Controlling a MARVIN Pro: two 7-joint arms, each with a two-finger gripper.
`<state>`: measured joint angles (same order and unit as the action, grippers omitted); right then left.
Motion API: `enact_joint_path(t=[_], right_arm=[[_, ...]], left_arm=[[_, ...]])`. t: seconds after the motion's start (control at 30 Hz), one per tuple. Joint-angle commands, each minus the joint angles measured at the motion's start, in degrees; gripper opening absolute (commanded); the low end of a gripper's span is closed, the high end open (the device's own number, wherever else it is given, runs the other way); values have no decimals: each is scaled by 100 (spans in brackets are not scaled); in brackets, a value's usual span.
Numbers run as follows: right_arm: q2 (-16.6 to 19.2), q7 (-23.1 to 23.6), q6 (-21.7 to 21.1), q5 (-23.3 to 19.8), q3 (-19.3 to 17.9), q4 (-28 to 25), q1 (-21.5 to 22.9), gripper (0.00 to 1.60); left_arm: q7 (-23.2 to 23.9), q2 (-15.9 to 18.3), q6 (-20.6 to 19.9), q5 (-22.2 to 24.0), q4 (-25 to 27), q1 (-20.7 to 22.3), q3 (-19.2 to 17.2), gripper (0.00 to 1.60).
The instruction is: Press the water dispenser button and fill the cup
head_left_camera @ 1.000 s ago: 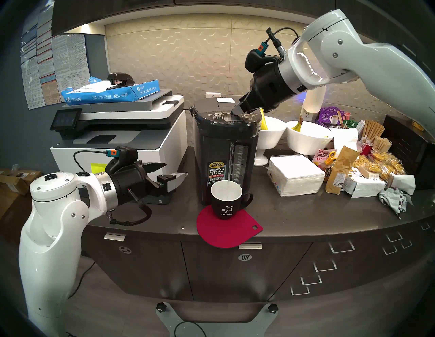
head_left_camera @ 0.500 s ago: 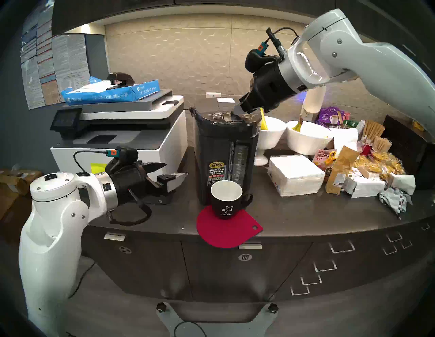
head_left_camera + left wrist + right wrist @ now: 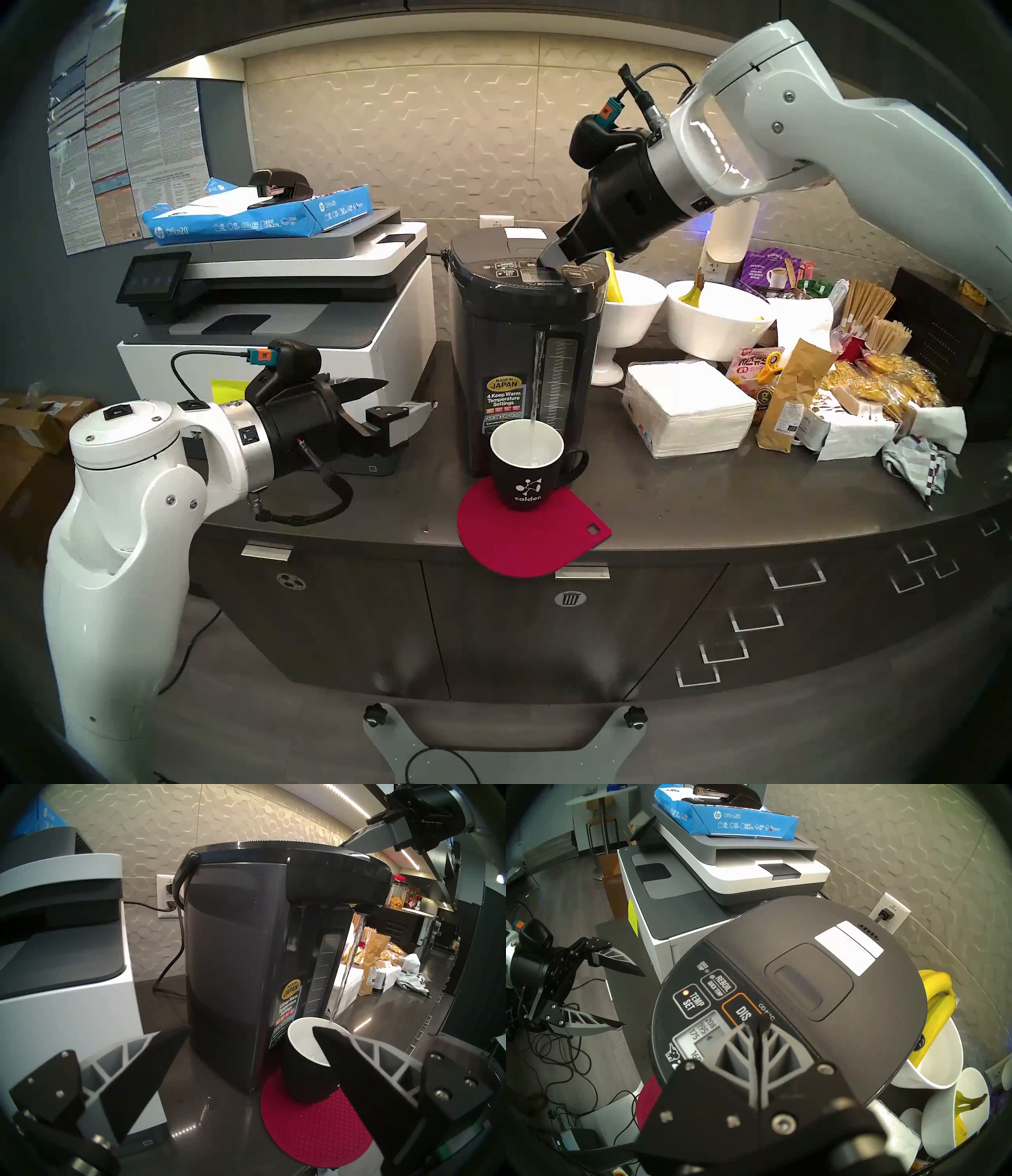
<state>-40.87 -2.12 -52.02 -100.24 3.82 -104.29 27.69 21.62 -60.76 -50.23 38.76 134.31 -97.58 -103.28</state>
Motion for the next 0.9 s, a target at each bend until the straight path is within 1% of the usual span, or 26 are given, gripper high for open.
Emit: enact_joint_path(t=[0.0,0.87], right_arm=[[-80,61,-132,-3,210,-40,-193,0],[-80,78,-133,11,210,-37,-193,0]], left_arm=[[3,2,2,1,60,4,-1,160],[3,2,2,1,60,4,-1,160]])
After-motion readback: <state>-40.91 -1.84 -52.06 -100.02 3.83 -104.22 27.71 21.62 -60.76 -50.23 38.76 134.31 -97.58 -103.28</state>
